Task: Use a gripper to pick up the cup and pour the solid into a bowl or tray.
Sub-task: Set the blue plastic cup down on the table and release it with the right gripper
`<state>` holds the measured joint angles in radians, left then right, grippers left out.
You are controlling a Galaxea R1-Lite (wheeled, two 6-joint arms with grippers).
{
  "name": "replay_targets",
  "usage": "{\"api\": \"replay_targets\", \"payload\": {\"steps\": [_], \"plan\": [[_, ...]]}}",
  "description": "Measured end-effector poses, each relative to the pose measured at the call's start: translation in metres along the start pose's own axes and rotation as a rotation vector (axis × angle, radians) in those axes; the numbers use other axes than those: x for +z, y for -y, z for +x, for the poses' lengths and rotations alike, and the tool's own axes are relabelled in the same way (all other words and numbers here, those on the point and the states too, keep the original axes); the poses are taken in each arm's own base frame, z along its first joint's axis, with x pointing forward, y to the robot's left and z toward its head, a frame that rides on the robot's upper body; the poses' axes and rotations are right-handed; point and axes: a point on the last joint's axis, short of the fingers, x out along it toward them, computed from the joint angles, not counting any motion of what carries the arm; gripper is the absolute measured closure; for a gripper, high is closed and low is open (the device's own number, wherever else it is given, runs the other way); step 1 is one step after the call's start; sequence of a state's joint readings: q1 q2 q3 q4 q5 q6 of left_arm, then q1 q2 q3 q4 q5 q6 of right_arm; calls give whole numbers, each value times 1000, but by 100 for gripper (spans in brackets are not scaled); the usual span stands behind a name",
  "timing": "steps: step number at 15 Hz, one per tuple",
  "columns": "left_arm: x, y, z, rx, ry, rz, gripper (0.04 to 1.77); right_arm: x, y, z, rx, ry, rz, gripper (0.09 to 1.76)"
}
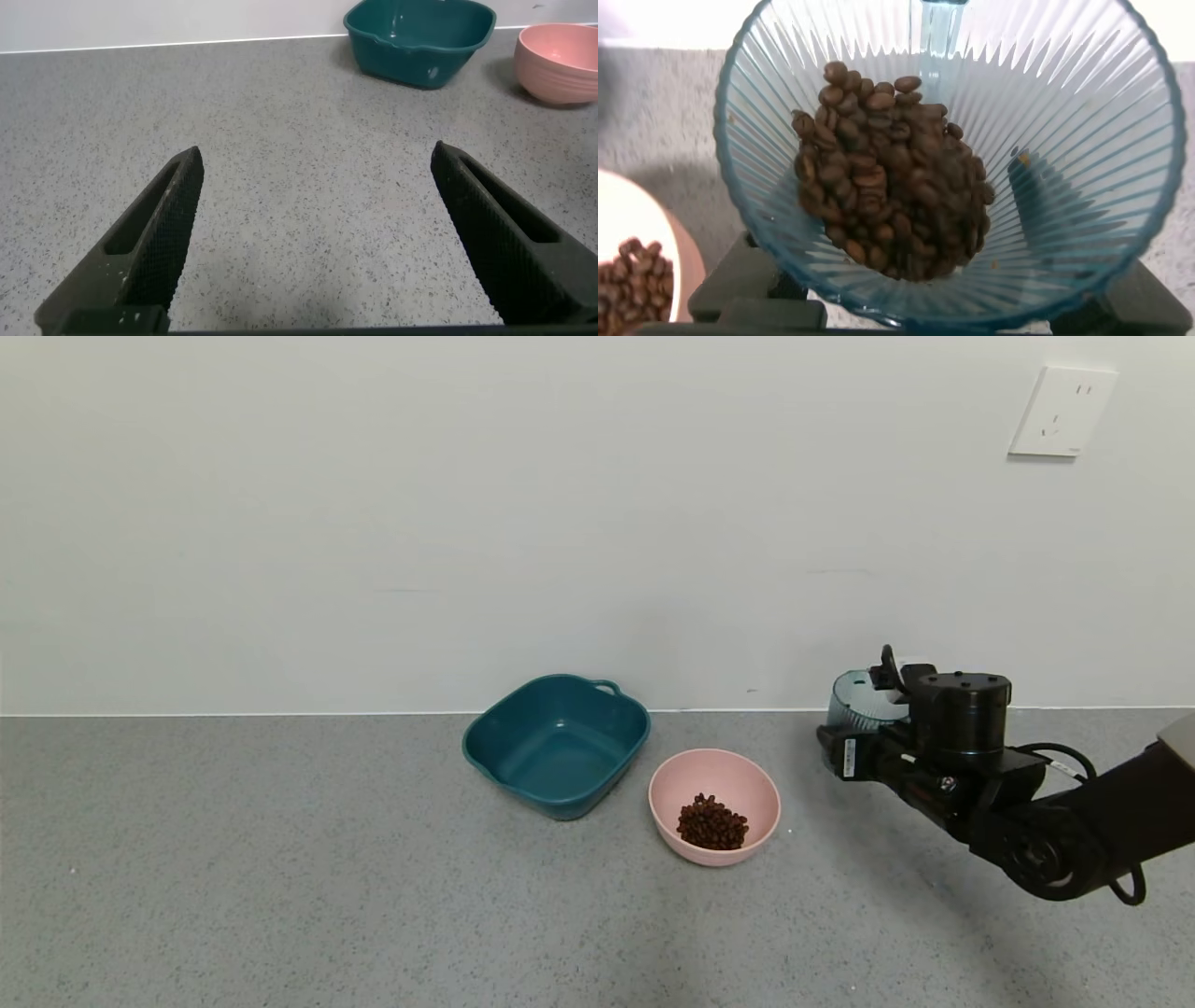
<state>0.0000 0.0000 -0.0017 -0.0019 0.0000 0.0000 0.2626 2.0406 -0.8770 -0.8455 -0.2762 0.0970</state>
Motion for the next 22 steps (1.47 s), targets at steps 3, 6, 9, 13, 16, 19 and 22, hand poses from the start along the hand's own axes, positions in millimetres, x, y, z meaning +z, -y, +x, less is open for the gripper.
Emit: {"api": "replay_targets", "payload": {"steps": [3, 6, 9, 13, 16, 19, 22], "plan": [[0, 0, 0, 0, 0, 0, 6, -3, 13, 4, -28, -7, 41, 51], [0, 0, 0, 0, 0, 0, 6, -8, 26, 13, -52, -22, 56, 51], [0, 0, 0, 0, 0, 0, 6, -15, 37, 24, -76, -10, 70, 51], [0, 0, 0, 0, 0, 0, 6, -27, 56, 44, -126, -30, 81, 51], [0, 0, 0, 0, 0, 0, 6, -31, 67, 53, -140, -41, 89, 51], [0, 0, 0, 0, 0, 0, 6, -34, 74, 58, -155, -49, 94, 51], [0, 0, 0, 0, 0, 0, 6, -36, 75, 59, -157, -53, 93, 38]]}}
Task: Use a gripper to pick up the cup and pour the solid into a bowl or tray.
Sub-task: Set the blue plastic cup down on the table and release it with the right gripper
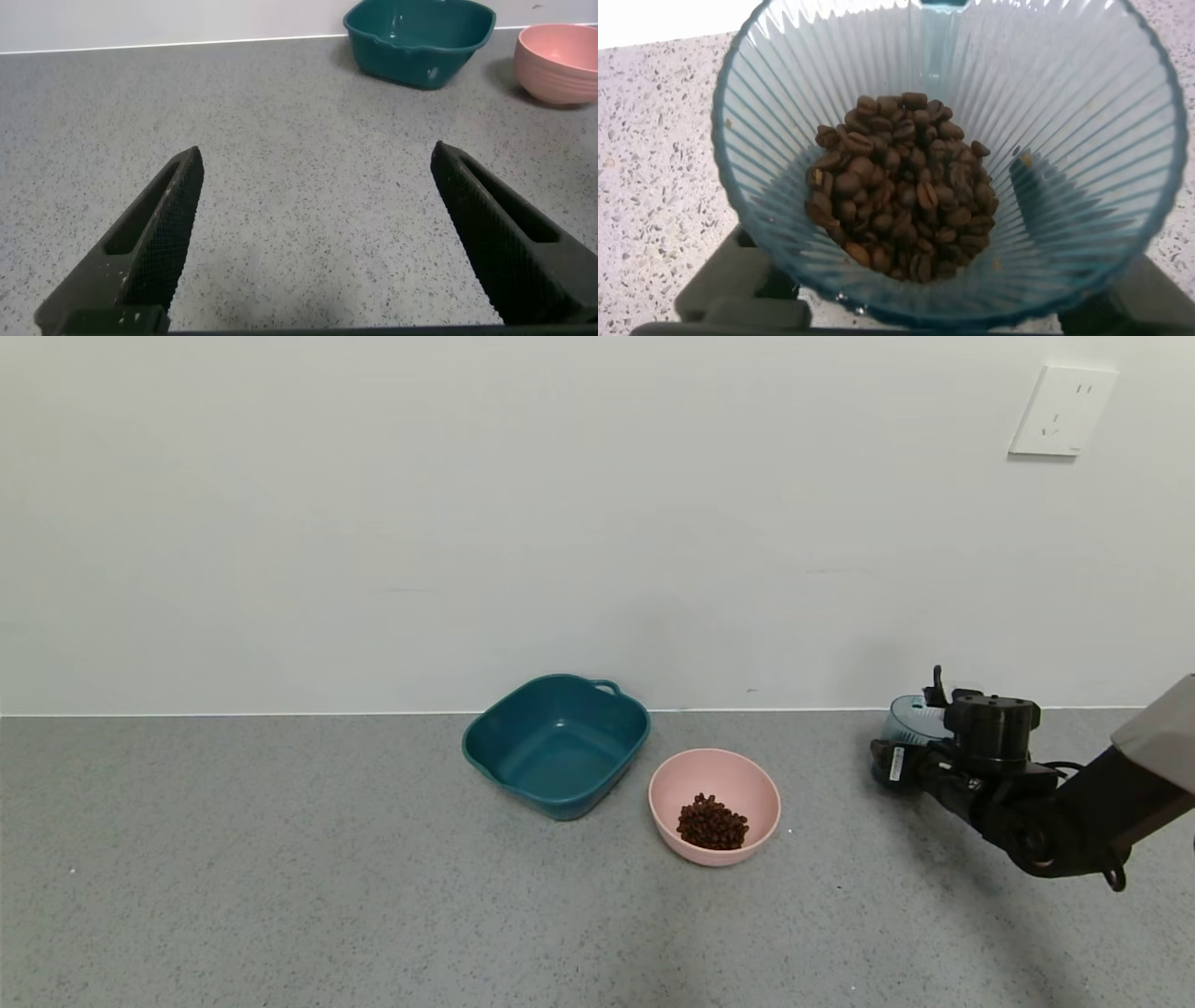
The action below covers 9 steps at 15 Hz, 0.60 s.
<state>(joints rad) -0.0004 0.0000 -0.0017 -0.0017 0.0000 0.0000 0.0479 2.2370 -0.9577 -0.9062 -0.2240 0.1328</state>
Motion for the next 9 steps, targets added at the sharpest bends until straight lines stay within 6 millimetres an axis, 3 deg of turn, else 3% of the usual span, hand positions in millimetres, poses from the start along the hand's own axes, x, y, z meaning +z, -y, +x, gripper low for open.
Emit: {"api": "replay_targets", "payload": {"steps": [9], "plan": [[0, 0, 0, 0, 0, 0, 6, -2, 0, -1, 13, -9, -2, 22]]}}
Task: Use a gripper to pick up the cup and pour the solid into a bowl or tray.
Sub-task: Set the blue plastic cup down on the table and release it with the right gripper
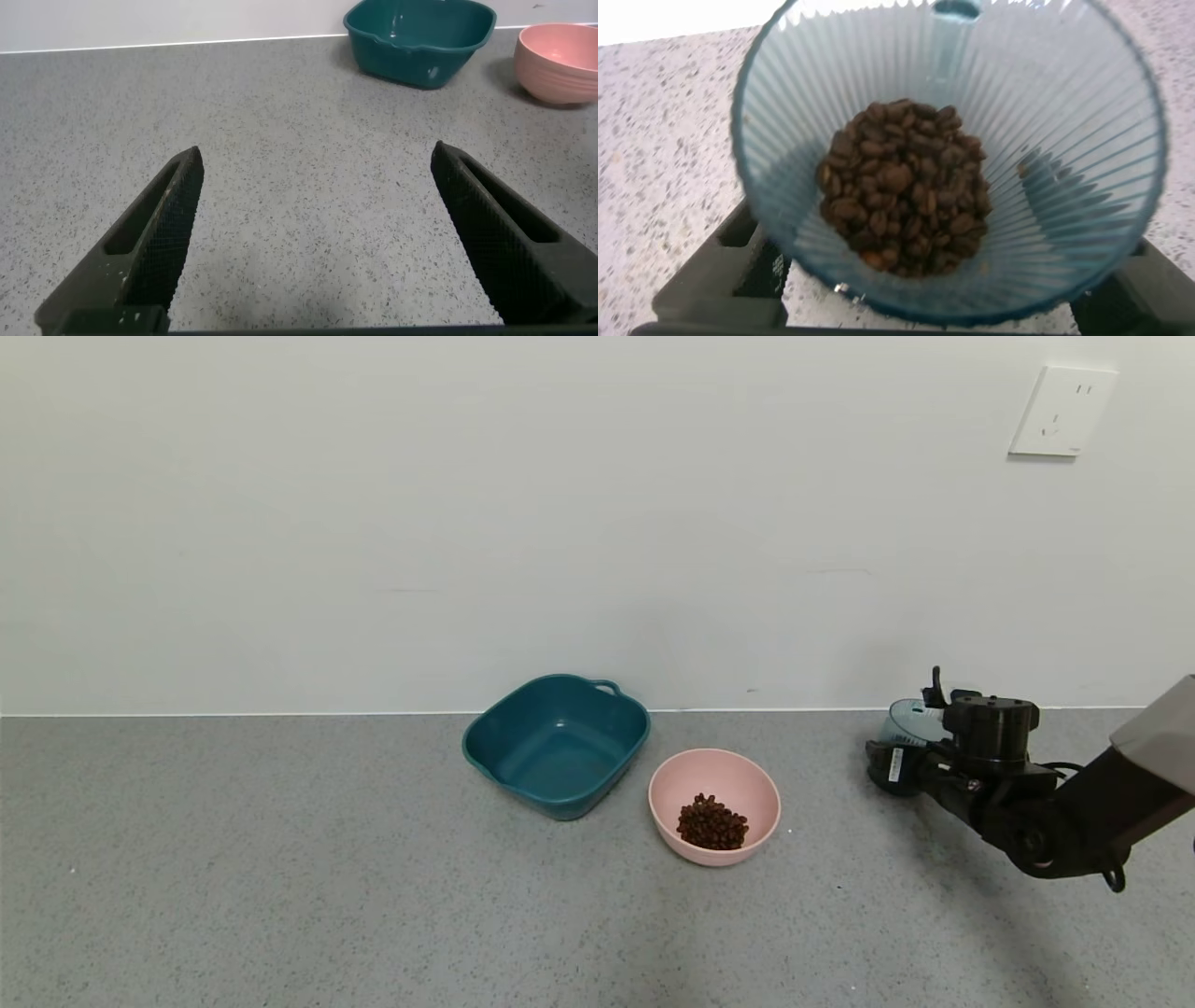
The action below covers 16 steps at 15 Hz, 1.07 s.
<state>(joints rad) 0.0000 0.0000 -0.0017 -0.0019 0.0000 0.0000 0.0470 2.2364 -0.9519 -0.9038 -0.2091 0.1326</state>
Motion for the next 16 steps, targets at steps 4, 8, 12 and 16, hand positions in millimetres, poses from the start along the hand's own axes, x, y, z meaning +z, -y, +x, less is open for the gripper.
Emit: {"api": "replay_targets", "payload": {"steps": [4, 8, 12, 16], "plan": [[0, 0, 0, 0, 0, 0, 6, 3, 2, -6, 5, -34, -6, 19], [0, 0, 0, 0, 0, 0, 6, 19, 3, -28, 57, -64, -29, 17], [0, 0, 0, 0, 0, 0, 6, 39, 11, -70, 124, -63, -99, 16], [0, 0, 0, 0, 0, 0, 6, 51, 18, -125, 153, -45, -138, 15]]}}
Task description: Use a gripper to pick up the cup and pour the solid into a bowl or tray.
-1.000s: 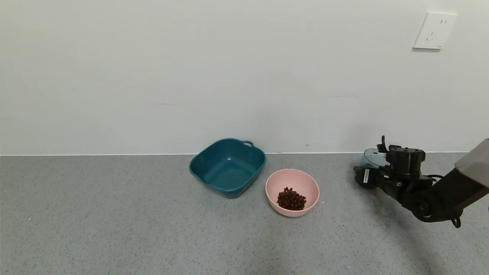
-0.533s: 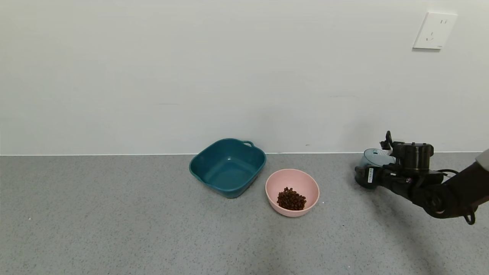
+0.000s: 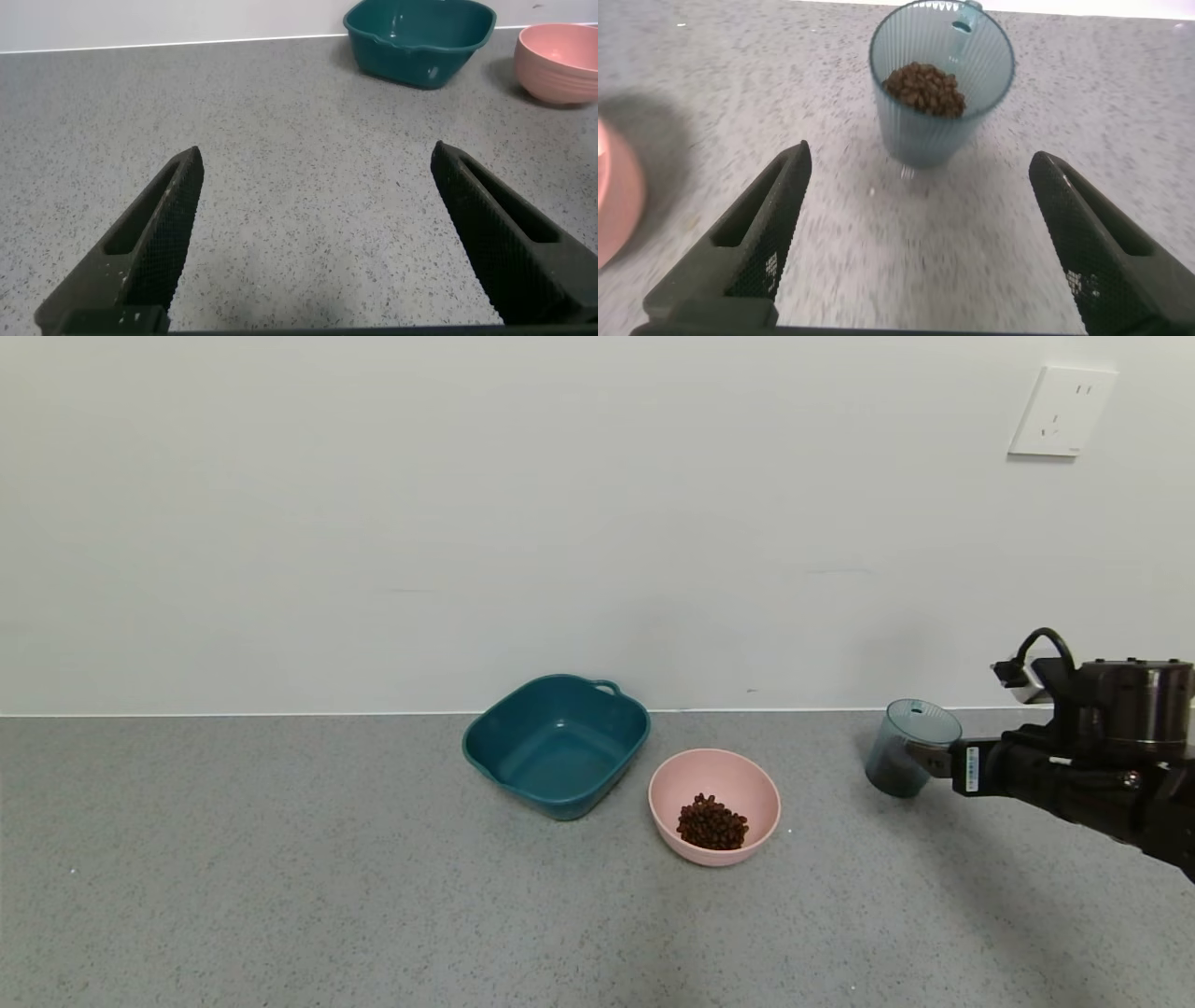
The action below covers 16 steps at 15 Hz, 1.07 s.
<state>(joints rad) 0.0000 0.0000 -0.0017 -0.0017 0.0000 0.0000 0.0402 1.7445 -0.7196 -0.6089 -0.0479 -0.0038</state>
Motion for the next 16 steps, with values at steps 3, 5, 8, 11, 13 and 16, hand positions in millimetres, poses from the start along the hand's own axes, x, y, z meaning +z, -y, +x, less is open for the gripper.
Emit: {"api": "replay_targets", "payload": {"steps": [3, 5, 8, 11, 13, 16], "plan": [[0, 0, 0, 0, 0, 0, 6, 2, -2, -47, 14, 16, -34, 15], [0, 0, 0, 0, 0, 0, 6, 2, -3, -80, 27, 27, -47, 15], [0, 0, 0, 0, 0, 0, 6, -1, -5, -128, 48, 31, -59, 15], [0, 0, 0, 0, 0, 0, 6, -4, -3, -178, 69, 90, -67, 15], [0, 0, 0, -1, 0, 0, 6, -9, 0, -207, 77, 139, -68, 15], [0, 0, 0, 0, 0, 0, 6, -15, 4, -241, 76, 243, -58, 15]]}}
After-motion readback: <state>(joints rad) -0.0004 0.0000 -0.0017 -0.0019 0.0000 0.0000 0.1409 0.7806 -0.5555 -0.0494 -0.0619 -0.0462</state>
